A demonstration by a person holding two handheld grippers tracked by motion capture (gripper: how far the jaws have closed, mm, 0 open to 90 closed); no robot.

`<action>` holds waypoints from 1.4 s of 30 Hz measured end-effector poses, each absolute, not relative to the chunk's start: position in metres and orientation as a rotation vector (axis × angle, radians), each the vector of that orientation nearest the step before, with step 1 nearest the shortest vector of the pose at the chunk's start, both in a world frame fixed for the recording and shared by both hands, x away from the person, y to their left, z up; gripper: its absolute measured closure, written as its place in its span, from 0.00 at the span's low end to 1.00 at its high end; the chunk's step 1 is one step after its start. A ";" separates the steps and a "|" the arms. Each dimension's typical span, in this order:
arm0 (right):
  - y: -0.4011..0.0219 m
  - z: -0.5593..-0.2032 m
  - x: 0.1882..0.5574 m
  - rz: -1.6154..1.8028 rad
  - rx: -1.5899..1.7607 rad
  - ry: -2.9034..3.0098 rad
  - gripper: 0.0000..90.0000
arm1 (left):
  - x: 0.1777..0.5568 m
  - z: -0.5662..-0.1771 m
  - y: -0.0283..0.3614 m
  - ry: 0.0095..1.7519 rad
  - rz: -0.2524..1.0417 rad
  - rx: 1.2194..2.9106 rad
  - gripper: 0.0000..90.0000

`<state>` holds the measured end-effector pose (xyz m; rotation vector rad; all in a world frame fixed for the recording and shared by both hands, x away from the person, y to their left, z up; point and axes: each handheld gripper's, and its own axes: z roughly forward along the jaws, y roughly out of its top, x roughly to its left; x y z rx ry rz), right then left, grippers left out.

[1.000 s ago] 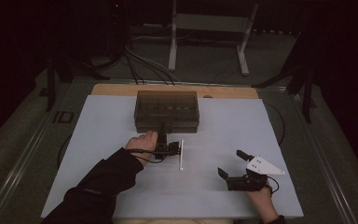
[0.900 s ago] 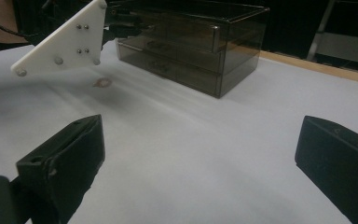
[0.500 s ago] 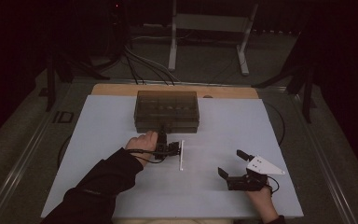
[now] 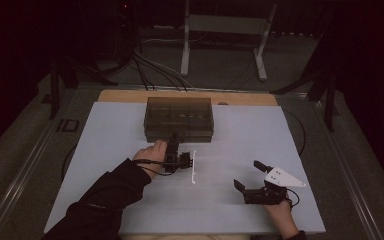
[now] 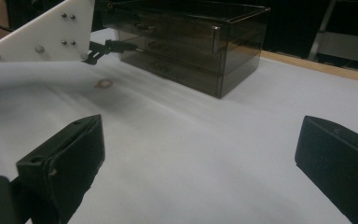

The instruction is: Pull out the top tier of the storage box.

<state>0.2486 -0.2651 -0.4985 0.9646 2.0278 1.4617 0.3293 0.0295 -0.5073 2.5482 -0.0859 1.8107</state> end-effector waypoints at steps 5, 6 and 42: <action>-0.265 -0.499 0.249 1.460 0.966 2.031 0.02 | 0.330 -0.498 0.037 -0.028 1.760 2.535 0.52; -0.265 -0.499 0.249 1.461 0.966 2.030 0.02 | 0.330 -0.495 0.038 -0.017 1.751 2.529 0.50; -0.264 -0.500 0.249 1.459 0.969 2.041 0.02 | 0.364 -0.432 0.103 0.267 0.748 2.547 0.00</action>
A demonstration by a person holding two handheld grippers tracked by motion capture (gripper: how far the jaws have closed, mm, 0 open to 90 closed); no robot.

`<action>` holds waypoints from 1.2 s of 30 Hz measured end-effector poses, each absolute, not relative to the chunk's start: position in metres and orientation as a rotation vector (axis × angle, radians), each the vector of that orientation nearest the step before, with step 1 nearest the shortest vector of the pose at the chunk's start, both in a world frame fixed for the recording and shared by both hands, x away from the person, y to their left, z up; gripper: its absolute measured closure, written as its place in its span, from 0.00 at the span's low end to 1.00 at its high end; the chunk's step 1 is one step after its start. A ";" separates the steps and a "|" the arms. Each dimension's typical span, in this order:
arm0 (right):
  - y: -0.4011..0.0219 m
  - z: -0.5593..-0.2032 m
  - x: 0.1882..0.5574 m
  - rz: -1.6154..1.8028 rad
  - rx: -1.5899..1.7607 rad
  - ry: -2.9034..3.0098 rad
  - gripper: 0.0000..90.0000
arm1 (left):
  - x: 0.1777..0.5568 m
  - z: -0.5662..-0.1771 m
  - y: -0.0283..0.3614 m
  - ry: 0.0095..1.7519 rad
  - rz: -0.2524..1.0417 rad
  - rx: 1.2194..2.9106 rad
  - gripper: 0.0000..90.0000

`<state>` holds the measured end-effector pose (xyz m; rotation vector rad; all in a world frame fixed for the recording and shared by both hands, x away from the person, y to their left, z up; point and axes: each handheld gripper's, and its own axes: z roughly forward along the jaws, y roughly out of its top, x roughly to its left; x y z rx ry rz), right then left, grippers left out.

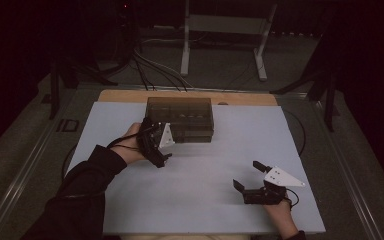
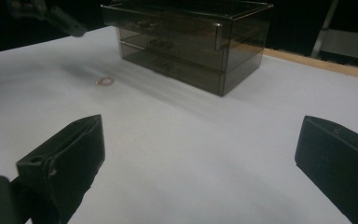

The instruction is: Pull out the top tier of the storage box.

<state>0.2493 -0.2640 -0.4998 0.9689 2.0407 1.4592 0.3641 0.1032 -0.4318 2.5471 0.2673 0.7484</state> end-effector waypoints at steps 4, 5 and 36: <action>-0.264 -0.500 0.249 1.461 0.967 2.041 0.02 | 0.369 -0.428 0.111 0.273 0.628 2.551 0.00; -0.264 -0.500 0.249 1.459 0.968 2.044 0.02 | 0.369 -0.428 0.111 0.273 0.628 2.551 0.00; -0.265 -0.501 0.250 1.468 0.972 2.046 0.02 | 0.399 -0.409 0.137 0.250 0.290 2.482 0.00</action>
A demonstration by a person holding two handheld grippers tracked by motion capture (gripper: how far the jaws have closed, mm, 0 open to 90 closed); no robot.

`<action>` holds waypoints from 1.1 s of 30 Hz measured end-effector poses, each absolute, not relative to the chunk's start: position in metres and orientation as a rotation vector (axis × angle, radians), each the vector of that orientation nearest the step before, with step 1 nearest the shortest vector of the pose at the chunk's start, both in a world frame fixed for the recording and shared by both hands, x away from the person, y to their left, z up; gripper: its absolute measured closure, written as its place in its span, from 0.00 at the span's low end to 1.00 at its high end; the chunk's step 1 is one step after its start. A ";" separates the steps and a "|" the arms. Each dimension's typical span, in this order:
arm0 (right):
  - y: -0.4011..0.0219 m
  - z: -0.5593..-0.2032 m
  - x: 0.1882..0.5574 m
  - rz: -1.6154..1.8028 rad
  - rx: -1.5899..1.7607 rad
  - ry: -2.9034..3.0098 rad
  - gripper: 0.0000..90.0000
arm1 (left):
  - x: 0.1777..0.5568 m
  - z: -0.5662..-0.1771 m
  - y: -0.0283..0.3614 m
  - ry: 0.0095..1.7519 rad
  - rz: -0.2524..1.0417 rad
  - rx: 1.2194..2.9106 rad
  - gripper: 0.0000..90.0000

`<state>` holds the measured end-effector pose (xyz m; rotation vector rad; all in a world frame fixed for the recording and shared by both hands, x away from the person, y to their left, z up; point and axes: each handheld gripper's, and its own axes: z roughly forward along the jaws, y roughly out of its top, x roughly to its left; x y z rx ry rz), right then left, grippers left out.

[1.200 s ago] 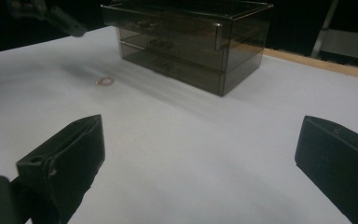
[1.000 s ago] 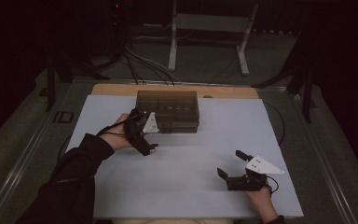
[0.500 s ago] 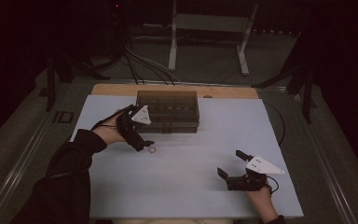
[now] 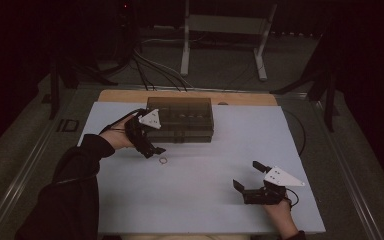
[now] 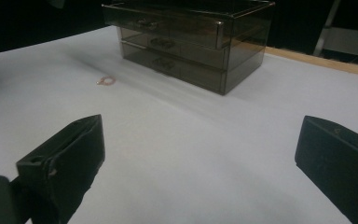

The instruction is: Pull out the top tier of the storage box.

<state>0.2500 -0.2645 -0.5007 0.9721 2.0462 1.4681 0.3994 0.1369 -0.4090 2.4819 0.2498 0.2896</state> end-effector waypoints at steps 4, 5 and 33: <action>-0.265 -0.501 0.250 1.471 0.975 2.047 0.02 | 0.405 -0.411 0.137 0.287 0.299 2.503 0.05; -0.265 -0.501 0.250 1.471 0.976 2.047 0.02 | 0.406 -0.412 0.137 0.290 0.303 2.512 0.08; -0.266 -0.501 0.250 1.481 0.982 2.049 0.02 | 0.434 -0.428 0.126 0.166 0.393 2.589 0.85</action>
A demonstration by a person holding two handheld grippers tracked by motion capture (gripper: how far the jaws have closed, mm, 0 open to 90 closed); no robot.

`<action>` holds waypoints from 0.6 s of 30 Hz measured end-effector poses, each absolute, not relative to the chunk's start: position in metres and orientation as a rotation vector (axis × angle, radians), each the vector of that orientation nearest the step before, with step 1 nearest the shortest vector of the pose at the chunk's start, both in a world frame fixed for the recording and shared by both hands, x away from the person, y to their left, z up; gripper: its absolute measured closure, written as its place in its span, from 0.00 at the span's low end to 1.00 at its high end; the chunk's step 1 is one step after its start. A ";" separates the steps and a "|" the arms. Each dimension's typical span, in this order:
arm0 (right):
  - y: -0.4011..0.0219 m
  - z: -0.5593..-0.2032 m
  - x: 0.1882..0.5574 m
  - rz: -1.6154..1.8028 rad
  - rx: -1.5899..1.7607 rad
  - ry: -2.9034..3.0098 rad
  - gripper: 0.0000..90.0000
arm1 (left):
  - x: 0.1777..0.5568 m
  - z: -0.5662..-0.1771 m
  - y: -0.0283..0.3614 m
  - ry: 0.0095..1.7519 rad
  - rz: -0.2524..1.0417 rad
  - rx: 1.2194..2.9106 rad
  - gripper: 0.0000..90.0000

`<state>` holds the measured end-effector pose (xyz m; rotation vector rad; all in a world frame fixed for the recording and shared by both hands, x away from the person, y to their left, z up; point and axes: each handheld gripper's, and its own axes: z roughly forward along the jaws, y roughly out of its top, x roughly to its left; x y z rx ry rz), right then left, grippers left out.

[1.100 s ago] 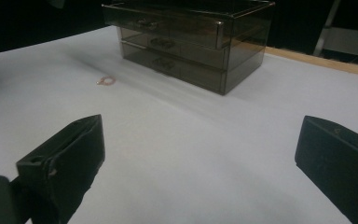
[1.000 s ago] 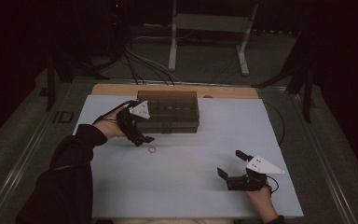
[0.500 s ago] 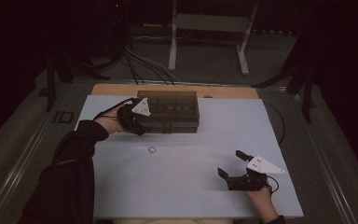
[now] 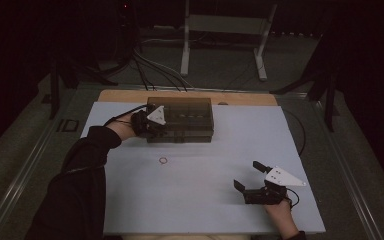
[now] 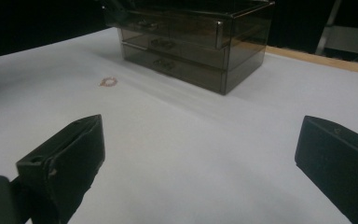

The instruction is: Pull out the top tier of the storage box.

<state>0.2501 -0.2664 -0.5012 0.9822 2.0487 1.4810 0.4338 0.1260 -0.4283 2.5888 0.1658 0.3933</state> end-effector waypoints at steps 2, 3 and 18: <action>-0.267 -0.501 0.250 1.484 0.982 2.045 0.02 | 0.435 -0.429 0.124 0.178 0.391 2.601 0.87; -0.267 -0.501 0.250 1.488 0.984 2.043 0.02 | 0.435 -0.430 0.123 0.184 0.394 2.602 0.89; -0.267 -0.501 0.250 1.486 0.982 2.046 0.02 | 0.439 -0.429 0.121 0.064 0.372 2.631 0.92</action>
